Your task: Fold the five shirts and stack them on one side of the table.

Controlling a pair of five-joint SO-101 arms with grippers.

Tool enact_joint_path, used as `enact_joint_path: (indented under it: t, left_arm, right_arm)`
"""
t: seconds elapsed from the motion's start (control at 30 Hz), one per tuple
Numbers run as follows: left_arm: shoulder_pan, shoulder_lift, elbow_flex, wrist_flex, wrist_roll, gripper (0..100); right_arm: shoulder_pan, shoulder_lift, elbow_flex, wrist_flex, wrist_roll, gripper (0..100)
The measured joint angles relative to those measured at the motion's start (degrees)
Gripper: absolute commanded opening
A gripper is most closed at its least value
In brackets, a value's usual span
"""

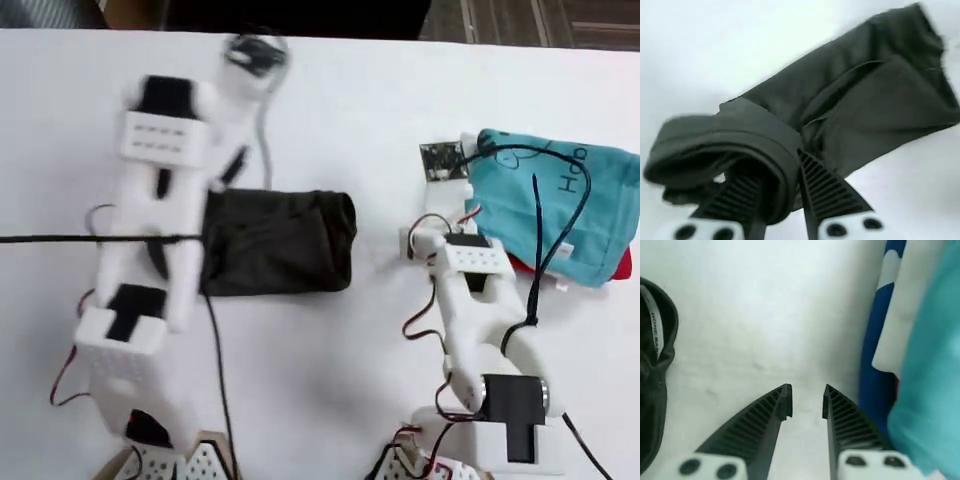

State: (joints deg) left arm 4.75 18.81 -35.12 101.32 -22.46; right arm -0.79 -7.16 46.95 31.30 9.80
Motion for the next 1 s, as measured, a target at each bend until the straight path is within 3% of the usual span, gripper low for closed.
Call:
enact_joint_path:
  t: [0.13,0.6,1.0]
  left_arm:
    - [6.7,0.0,0.6,-0.7,1.5,3]
    - [16.4,12.8,0.6,-7.2,6.7,3]
    - [20.1,18.5,0.5,-8.5,7.1,3]
  right_arm:
    - [0.0,0.0,0.0,0.0,0.0,10.9]
    - [0.0,0.0,0.0,0.0,0.0,10.9]
    - [0.1,0.0,0.1,0.0,0.0,10.9]
